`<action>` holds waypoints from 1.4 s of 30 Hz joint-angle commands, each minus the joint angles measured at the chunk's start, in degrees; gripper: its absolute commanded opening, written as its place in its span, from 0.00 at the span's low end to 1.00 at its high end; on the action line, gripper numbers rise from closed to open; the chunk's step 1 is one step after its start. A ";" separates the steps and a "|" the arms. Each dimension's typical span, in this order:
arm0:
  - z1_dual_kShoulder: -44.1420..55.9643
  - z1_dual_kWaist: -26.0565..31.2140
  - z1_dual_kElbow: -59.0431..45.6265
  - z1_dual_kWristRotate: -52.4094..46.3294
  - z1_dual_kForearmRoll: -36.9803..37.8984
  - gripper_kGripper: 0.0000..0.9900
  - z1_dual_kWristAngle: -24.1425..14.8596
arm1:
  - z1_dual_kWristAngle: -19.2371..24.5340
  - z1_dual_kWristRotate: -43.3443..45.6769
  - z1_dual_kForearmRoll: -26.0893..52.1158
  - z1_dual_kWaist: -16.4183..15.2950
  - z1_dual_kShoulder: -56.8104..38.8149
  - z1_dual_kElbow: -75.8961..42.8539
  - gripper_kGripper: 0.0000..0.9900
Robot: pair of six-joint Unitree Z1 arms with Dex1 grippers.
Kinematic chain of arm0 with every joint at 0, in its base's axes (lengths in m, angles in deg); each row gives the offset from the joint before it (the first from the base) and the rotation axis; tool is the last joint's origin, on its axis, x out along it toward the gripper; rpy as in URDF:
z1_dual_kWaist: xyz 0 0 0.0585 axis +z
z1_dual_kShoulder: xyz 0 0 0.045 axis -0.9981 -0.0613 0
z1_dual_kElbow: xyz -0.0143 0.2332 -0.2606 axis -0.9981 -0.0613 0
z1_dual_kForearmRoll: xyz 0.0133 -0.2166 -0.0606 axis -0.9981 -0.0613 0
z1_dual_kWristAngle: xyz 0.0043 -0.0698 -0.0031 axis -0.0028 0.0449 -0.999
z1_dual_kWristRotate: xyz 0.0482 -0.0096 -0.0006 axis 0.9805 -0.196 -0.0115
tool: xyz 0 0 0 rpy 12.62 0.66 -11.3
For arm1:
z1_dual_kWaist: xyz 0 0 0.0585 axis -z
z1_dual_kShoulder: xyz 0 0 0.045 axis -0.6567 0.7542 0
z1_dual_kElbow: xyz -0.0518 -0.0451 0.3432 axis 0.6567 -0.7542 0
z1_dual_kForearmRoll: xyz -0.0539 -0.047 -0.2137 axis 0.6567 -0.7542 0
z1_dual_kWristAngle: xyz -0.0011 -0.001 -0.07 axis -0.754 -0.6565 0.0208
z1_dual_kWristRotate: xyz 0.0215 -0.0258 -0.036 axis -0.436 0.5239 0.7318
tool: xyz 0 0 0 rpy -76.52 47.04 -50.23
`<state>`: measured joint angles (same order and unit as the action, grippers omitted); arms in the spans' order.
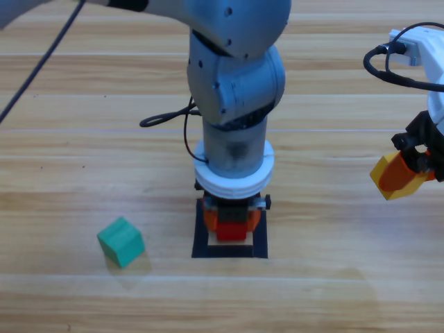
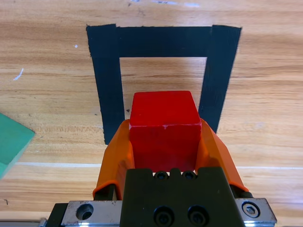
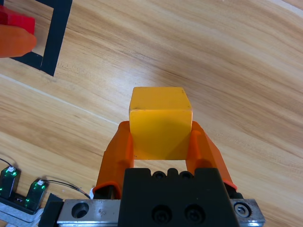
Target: Stack the blocks in the rectangular block: red at the bottom, yellow in the middle, green on top
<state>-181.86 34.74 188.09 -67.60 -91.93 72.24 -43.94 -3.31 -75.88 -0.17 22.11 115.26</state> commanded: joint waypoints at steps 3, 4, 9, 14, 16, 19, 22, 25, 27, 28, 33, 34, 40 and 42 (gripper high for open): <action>-3.01 1.21 -1.25 1.66 1.14 0.14 1.08 | 0.46 0.69 -0.48 -1.41 2.56 -1.71 0.15; -3.01 1.30 -1.25 1.66 1.14 0.14 1.08 | 0.46 0.69 -0.48 -1.41 2.56 -1.71 0.15; -3.19 1.30 -1.16 1.75 1.23 0.14 1.08 | 0.46 0.69 -0.48 -1.41 2.65 -1.62 0.15; -3.45 1.48 -1.07 1.84 1.32 0.14 1.08 | 0.46 0.69 -0.48 -1.41 2.65 -1.62 0.15; -3.71 1.65 -0.99 2.01 1.32 0.14 1.08 | 0.46 0.69 -0.48 -1.41 2.65 -1.54 0.15; -3.71 1.74 -0.81 2.19 1.41 0.14 1.08 | 0.46 0.69 -0.48 -1.41 2.74 -1.54 0.15; -3.98 1.83 -0.72 2.19 1.41 0.14 1.08 | 0.46 0.69 -0.48 -1.41 3.00 -1.45 0.15; -4.24 1.92 -0.46 2.28 1.41 0.14 1.08 | 0.46 0.78 -0.48 -1.41 3.00 -1.45 0.15; -4.42 1.92 -0.46 2.28 1.58 0.14 1.08 | 0.46 0.69 -0.48 -1.41 3.00 -1.45 0.15; -4.51 1.92 -0.46 2.28 1.76 0.15 1.17 | 0.46 0.78 -0.48 -1.41 3.00 -1.45 0.15; -4.94 1.92 -0.02 2.19 1.85 0.15 1.26 | 0.55 0.78 -0.48 -1.41 3.00 -1.54 0.15; -5.03 1.92 -0.02 2.19 1.85 0.15 1.26 | 0.55 0.78 -0.48 -1.41 3.00 -1.54 0.15; -5.47 1.83 0.24 1.92 1.85 0.15 1.35 | 0.55 0.78 -0.48 -1.41 3.00 -1.54 0.15; -5.56 1.92 0.33 1.84 1.85 0.15 1.44 | 0.55 0.78 -0.48 -1.41 2.91 -1.54 0.15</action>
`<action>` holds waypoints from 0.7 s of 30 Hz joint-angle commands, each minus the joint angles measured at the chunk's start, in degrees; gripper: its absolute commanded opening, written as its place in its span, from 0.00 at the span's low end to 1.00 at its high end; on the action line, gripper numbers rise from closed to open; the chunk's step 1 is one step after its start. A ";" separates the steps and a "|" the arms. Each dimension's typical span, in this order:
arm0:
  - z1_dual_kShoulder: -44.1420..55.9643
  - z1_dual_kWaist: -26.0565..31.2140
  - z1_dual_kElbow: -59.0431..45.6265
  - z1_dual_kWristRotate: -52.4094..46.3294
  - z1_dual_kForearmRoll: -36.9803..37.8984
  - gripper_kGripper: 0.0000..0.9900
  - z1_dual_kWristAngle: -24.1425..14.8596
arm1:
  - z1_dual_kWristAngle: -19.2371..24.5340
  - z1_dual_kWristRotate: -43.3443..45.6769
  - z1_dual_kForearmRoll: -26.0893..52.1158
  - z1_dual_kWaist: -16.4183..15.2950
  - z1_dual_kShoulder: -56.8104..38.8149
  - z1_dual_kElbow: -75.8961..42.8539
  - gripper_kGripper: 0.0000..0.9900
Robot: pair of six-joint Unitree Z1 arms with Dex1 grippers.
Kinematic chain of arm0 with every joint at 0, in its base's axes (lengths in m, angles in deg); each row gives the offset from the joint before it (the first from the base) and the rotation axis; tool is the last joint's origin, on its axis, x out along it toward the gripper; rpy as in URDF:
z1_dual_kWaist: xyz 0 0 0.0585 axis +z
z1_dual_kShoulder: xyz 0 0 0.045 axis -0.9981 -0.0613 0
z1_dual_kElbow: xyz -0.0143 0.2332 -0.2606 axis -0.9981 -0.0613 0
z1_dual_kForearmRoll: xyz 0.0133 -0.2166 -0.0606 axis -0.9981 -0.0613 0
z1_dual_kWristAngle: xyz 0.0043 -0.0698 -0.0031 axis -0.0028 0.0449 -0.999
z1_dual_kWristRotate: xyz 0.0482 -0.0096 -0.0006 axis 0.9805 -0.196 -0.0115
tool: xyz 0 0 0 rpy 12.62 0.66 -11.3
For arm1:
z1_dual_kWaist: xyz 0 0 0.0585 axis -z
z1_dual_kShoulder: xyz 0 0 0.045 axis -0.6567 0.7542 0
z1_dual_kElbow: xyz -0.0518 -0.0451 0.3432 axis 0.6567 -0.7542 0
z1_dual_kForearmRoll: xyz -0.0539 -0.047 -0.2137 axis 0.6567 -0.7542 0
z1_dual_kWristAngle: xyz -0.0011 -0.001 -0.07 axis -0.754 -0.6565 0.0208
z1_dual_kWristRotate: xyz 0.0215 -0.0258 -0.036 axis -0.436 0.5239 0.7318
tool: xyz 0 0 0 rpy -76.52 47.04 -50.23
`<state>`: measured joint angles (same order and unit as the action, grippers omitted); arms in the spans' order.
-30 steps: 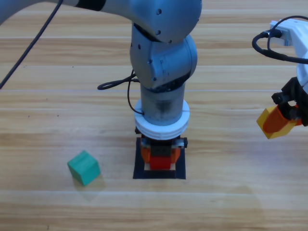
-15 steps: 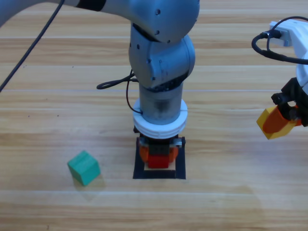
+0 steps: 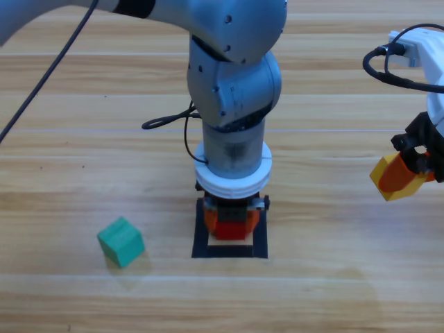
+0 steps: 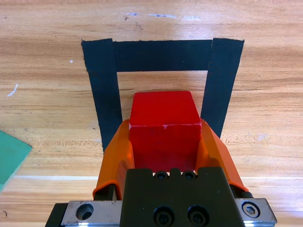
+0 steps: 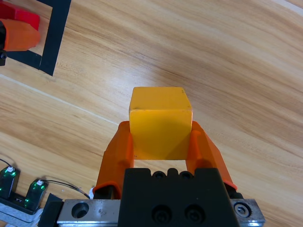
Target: Stack the blocks in the rectangular block: red at the bottom, yellow in the middle, green on top
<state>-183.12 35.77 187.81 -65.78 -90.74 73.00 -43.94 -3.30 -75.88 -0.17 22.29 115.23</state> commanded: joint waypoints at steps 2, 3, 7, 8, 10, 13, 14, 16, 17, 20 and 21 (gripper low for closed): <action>-4.30 0.80 0.52 -0.07 0.66 0.17 0.68 | 0.55 0.77 -0.47 -1.41 2.73 -1.59 0.15; -4.30 0.80 0.52 -0.16 0.66 0.20 0.59 | 0.55 0.77 -0.47 -1.41 2.73 -1.59 0.15; -3.60 0.80 0.34 -0.77 0.75 0.41 0.59 | 0.64 0.77 -0.47 -1.41 2.73 -1.59 0.15; -3.42 0.80 0.25 -0.86 0.75 0.49 0.59 | 0.64 0.77 -0.47 -1.41 2.64 -1.59 0.15; -3.07 0.80 -0.01 -1.12 0.75 0.67 0.59 | 0.64 0.77 -0.47 -1.41 2.64 -1.59 0.15; -2.10 0.80 -0.71 -1.47 0.66 0.94 0.50 | 0.64 0.77 -0.47 -1.41 2.64 -1.59 0.15; -1.58 0.80 -0.98 -1.47 0.66 0.98 0.41 | 0.64 0.77 -0.47 -1.41 2.64 -1.59 0.15; -0.61 0.80 -1.51 -1.39 0.66 1.00 0.32 | 0.64 0.77 -0.47 -1.41 2.64 -1.59 0.15; -0.17 0.80 -1.59 -1.21 0.57 1.00 0.32 | 0.64 0.77 -0.47 -1.41 2.64 -1.59 0.15; 0.97 0.80 -2.12 -1.47 0.48 1.00 0.06 | 0.81 0.69 -0.47 -1.41 2.46 -1.59 0.15; 1.41 0.80 -2.03 -1.56 0.48 1.00 0.06 | 0.99 0.51 -0.47 -1.41 2.20 -1.59 0.15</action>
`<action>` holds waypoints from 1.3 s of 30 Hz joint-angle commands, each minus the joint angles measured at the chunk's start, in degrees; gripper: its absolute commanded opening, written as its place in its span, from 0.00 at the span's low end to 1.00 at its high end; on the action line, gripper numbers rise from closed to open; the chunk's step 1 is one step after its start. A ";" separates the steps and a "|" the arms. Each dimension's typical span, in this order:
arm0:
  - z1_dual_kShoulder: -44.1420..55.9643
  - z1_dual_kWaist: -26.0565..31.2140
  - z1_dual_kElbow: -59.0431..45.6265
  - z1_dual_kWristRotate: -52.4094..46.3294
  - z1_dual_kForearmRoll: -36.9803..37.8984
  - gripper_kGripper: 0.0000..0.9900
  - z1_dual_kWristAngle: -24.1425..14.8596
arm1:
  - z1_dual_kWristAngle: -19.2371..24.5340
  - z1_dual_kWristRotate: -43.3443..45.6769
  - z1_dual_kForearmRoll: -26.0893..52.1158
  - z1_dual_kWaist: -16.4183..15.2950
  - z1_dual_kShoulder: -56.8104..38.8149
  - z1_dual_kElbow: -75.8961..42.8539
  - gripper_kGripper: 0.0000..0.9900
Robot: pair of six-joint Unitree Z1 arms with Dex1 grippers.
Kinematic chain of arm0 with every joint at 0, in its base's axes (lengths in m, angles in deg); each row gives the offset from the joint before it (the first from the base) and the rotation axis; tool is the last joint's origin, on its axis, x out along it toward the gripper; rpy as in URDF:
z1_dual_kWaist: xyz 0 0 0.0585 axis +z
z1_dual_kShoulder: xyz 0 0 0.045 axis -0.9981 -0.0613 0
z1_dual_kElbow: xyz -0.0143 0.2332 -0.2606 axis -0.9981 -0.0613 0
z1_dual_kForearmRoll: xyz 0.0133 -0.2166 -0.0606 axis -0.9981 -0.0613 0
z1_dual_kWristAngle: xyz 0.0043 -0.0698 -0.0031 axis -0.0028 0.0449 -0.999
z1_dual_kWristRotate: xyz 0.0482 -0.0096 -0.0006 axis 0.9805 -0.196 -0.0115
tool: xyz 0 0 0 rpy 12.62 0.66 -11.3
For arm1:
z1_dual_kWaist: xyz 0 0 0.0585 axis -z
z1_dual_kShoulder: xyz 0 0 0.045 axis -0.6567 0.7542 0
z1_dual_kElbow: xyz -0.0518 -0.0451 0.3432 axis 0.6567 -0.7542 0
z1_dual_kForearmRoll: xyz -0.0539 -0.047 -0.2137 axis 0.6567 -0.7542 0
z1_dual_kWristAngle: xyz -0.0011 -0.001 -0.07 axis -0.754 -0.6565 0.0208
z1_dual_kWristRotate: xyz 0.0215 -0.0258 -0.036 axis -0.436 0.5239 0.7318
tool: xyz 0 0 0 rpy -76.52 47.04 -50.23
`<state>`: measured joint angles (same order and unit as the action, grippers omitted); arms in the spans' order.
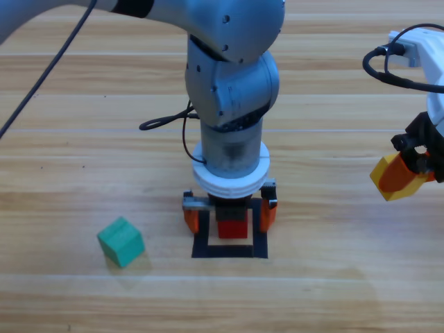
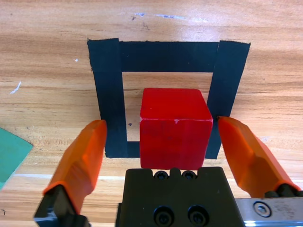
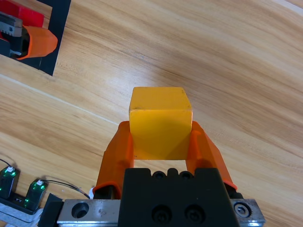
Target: Stack the blocks in the rectangular block: red at the bottom, yellow in the middle, green on top
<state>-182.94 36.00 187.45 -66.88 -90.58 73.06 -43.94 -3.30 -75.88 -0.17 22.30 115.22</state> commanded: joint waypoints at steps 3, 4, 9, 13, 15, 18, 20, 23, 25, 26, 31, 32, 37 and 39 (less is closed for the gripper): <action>3.43 0.66 -0.18 -0.46 0.15 1.00 -0.52 | 1.95 -0.28 -0.47 -1.41 1.23 -1.58 0.15; 5.28 0.66 0.70 -0.55 0.15 1.00 -1.49 | 1.95 -0.72 -0.56 -1.41 1.06 -1.58 0.15; 17.93 0.66 2.28 -0.46 0.33 1.00 -7.47 | 2.31 -3.10 -2.58 -1.50 1.85 0.27 0.15; 29.36 0.57 -3.52 0.77 1.47 0.99 -13.18 | 3.54 -6.09 -6.80 -3.17 5.27 5.28 0.15; 36.83 0.22 -12.13 3.41 6.65 0.99 -15.29 | 3.54 -7.93 -8.91 -4.23 7.82 8.26 0.15; 51.95 0.22 -30.68 8.24 19.13 0.98 -15.55 | 3.98 -12.68 -12.07 -7.22 11.87 13.71 0.15; 62.23 0.22 -39.64 11.05 23.88 0.98 -15.11 | 3.45 -15.58 -12.78 -9.15 14.42 16.53 0.15; 69.00 0.30 -43.24 15.71 23.53 0.98 -12.12 | 3.19 -19.53 -14.80 -11.70 18.02 21.89 0.15; 70.05 0.30 -42.98 18.08 21.77 0.98 -10.45 | 2.83 -21.99 -16.20 -12.93 20.48 25.93 0.15; 70.31 0.30 -42.98 19.31 21.51 0.98 -9.58 | 2.22 -23.22 -16.99 -13.46 21.89 28.13 0.15; 70.49 0.30 -43.60 23.27 21.24 0.98 -4.57 | 1.34 -28.94 -22.71 -15.04 29.97 40.70 0.15; 70.40 0.30 -43.77 24.15 21.42 0.98 -4.21 | 1.34 -29.90 -24.38 -15.30 31.82 43.60 0.15; 66.62 0.30 -44.47 26.52 21.24 0.97 -4.92 | 1.25 -33.86 -28.24 -15.83 38.15 52.47 0.15; 65.39 0.30 -46.14 24.32 21.59 0.97 -9.49 | 1.25 -35.00 -28.33 -16.27 39.46 54.41 0.15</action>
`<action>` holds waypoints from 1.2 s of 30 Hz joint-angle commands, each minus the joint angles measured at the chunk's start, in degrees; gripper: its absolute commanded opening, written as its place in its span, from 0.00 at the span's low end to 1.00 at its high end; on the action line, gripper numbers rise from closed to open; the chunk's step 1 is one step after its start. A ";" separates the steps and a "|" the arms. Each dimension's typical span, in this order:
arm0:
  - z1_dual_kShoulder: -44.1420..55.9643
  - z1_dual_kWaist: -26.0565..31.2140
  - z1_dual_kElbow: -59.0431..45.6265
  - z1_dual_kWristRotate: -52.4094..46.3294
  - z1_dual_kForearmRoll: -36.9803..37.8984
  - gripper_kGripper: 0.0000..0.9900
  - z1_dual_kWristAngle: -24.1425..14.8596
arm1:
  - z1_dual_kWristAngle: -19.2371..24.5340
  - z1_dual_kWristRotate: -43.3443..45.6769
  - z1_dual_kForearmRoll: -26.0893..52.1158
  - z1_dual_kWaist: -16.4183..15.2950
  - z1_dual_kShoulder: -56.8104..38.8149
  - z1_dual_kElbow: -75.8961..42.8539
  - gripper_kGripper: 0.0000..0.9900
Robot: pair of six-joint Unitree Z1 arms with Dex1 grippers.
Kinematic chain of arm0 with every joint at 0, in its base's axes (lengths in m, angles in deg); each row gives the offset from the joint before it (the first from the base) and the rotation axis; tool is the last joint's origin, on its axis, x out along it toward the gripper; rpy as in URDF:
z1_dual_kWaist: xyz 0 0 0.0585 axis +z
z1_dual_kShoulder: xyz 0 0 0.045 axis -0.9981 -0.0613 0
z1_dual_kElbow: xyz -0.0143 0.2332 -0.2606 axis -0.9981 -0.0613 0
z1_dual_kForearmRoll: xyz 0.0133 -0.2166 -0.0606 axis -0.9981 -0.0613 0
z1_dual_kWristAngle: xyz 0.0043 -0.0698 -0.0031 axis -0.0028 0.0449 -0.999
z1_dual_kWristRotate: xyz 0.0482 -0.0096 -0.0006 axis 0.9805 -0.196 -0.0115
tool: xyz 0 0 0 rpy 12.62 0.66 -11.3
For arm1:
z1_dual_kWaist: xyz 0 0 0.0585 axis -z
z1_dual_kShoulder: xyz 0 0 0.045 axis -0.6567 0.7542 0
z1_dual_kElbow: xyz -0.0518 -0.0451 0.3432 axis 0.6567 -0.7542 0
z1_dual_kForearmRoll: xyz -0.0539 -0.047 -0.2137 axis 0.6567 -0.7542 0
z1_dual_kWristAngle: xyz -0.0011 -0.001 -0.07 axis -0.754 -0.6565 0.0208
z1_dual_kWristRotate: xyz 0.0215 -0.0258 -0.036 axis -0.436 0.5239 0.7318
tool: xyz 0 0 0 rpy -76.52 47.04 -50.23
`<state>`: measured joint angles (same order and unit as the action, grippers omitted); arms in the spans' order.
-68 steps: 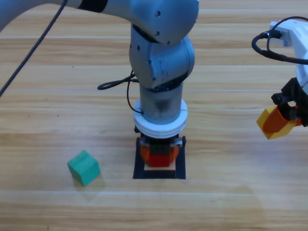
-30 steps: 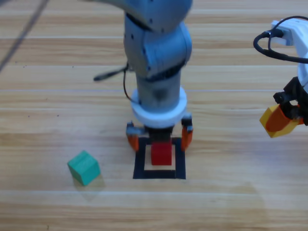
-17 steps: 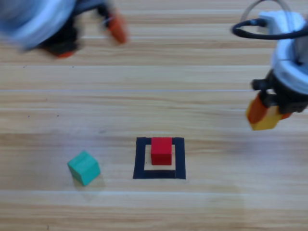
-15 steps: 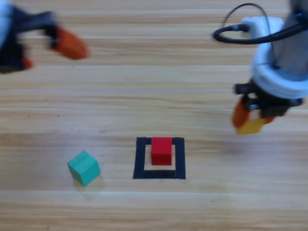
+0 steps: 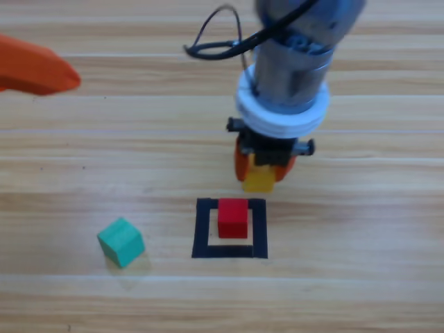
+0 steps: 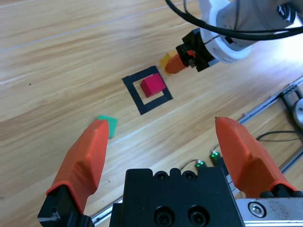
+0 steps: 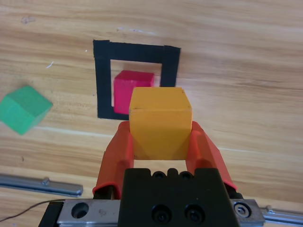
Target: Stack the blocks in the rectangular block: red at the bottom, yellow in the middle, green on top
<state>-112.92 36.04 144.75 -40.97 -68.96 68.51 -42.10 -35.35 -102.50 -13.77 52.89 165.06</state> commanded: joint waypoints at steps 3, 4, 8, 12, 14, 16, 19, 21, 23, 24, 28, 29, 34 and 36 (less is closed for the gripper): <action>-5.07 0.26 -6.17 -0.09 1.11 0.98 -7.31 | -0.59 -4.01 -2.51 -3.19 11.25 7.91 0.15; -4.72 0.26 -6.52 -0.09 1.20 0.98 -7.40 | -0.59 -4.18 -3.12 -3.36 12.04 9.14 0.15; -6.83 0.26 -5.73 0.87 0.50 0.99 -1.86 | -0.59 -4.80 -5.32 -3.45 14.50 12.74 0.15; -8.41 0.26 -5.20 -0.97 0.06 0.99 -1.34 | -0.59 -5.33 -5.32 -3.54 14.94 13.36 0.15; -6.48 0.26 -6.17 -1.50 0.85 0.99 -1.34 | -0.59 -5.50 -5.67 -3.54 14.94 13.44 0.15; -5.77 0.26 -6.35 -1.59 1.11 0.99 -1.34 | -0.59 -5.50 -6.03 -3.54 14.94 13.44 0.15; -5.77 0.26 -6.26 -1.59 1.11 0.99 -1.60 | -0.50 -5.59 -6.73 -3.54 14.76 13.44 0.15; -5.86 0.26 -6.61 -1.76 1.55 0.99 -1.77 | -0.50 -5.59 -7.26 -3.54 14.41 13.44 0.15; -5.86 0.26 -6.78 -1.85 1.64 0.99 -1.77 | -0.50 -5.59 -7.52 -3.72 14.15 13.44 0.15; -5.95 0.26 -6.87 -1.85 1.81 0.99 -1.77 | -0.41 -5.59 -7.61 -3.80 14.06 13.44 0.15; -6.21 0.26 -7.14 -1.94 2.34 0.99 -1.69 | -0.41 -5.50 -7.96 -4.24 13.97 13.44 0.15; -6.30 0.26 -7.14 -1.94 2.34 0.99 -1.69 | -0.50 -5.50 -7.96 -4.33 13.97 13.44 0.15; -6.48 0.26 -7.58 -2.29 2.78 0.99 -1.77 | -0.50 -5.50 -8.13 -4.77 13.88 13.44 0.15; -6.48 0.26 -7.93 -2.38 3.04 0.99 -1.77 | -0.50 -5.50 -8.13 -4.86 13.88 13.53 0.15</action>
<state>-119.23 36.12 138.89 -42.84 -67.02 66.82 -42.10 -40.29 -109.73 -16.54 63.43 178.34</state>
